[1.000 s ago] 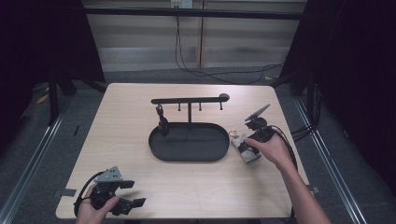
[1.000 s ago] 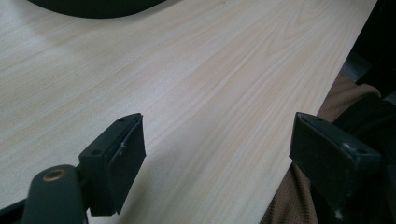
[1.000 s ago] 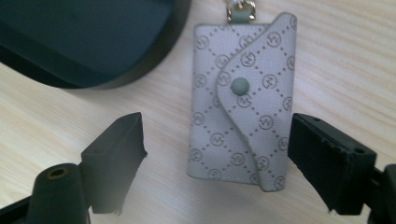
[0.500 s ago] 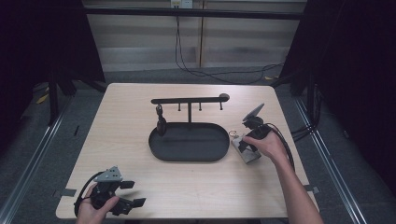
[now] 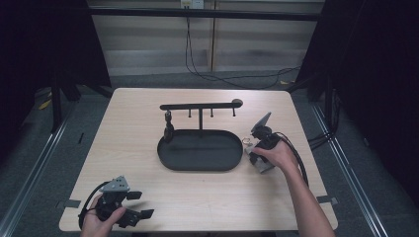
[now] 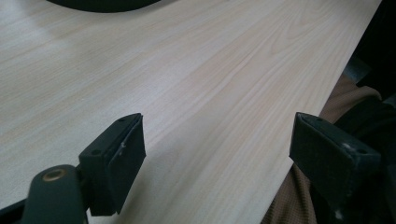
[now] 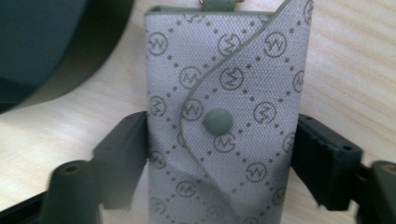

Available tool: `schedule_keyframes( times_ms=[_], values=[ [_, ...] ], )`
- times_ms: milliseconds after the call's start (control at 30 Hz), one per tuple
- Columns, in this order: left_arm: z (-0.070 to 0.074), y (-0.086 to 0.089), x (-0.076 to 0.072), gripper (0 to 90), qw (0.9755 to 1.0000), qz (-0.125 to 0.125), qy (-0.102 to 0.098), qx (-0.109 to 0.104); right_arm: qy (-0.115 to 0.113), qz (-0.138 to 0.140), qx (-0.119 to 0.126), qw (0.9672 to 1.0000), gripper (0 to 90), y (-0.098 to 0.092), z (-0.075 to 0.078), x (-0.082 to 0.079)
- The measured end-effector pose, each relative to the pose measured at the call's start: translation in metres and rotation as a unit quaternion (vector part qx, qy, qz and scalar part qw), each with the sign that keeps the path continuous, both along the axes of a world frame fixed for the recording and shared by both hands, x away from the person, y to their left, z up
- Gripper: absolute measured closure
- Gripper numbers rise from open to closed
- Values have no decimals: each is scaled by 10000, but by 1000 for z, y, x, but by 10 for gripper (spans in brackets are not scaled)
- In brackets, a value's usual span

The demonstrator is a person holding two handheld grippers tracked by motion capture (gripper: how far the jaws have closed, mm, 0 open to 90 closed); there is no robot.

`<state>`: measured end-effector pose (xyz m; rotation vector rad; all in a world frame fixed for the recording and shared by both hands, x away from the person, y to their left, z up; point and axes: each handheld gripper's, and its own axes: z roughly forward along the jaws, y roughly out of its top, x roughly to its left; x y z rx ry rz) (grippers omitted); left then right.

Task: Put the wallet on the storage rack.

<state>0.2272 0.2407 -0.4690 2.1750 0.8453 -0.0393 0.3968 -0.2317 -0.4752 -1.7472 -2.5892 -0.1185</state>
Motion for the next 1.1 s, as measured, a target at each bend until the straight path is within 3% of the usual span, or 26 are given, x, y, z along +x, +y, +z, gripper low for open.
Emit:
schedule_keyframes(
  times_ms=[133,233,433,567,967,1100],
  values=[
    [-1,-1,1,182,10000,-16,38,18,-39,-43,-215,9998,250,5,-1,-1],
    [-1,-2,0,182,10000,-6,21,37,-22,-81,-229,9997,254,5,-1,-1],
    [-1,-1,0,182,10000,-21,26,44,267,-142,-355,9989,290,9,0,5],
    [-2,0,1,183,10000,20,50,75,334,-85,-478,9983,303,13,1,7],
    [-3,0,2,182,9999,8,90,105,450,-183,-196,9986,326,2,9,5],
    [-3,0,2,182,9999,17,88,112,434,-99,-257,9987,326,2,15,5]
  ],
)
